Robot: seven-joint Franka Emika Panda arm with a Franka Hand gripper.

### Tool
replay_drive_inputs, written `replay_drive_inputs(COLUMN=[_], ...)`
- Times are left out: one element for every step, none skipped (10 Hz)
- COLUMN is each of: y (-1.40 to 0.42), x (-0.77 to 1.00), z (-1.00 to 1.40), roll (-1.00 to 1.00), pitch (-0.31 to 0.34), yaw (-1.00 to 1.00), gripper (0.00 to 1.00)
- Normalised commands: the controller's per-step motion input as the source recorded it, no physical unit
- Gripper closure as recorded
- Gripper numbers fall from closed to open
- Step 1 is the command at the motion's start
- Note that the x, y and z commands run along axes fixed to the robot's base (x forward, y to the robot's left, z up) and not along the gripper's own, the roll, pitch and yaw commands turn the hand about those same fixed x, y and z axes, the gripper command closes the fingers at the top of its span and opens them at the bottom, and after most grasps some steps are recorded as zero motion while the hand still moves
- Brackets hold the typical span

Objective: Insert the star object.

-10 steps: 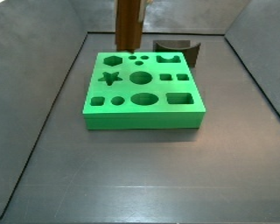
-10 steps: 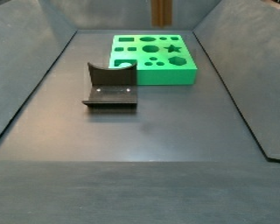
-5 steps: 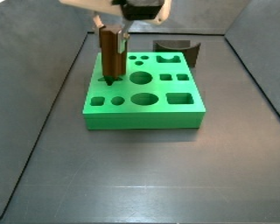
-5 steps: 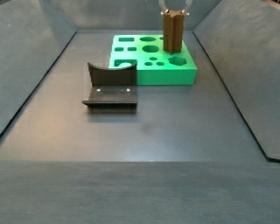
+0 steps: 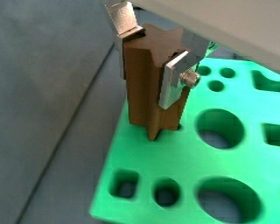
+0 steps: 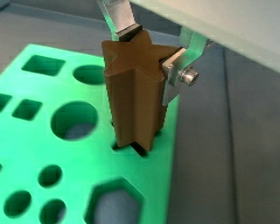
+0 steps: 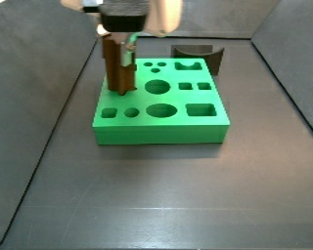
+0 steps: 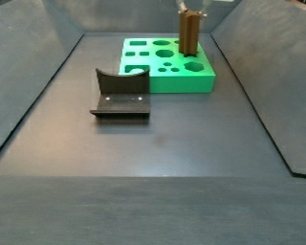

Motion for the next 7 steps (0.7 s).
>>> replay_drive_inputs(y=[0.07,0.00,-0.02,0.00,0.00,0.00,0.00], x=[-0.05,0.15,0.36,0.41,0.31,0.15,0.00], z=[-0.09,-0.18,-0.25,-0.29,-0.29,-0.43,-0.71], roll=[-0.09,-0.10,-0.10,-0.09,-0.07,-0.06,-0.03], pitch=[-0.027,0.000,0.000,0.019,0.019,0.000,-0.096], yaw=[0.00,-0.22,-0.39,-0.43,-0.42,-0.35,-0.29], gripper=[1.00,1.00,1.00,1.00,1.00,1.00,1.00])
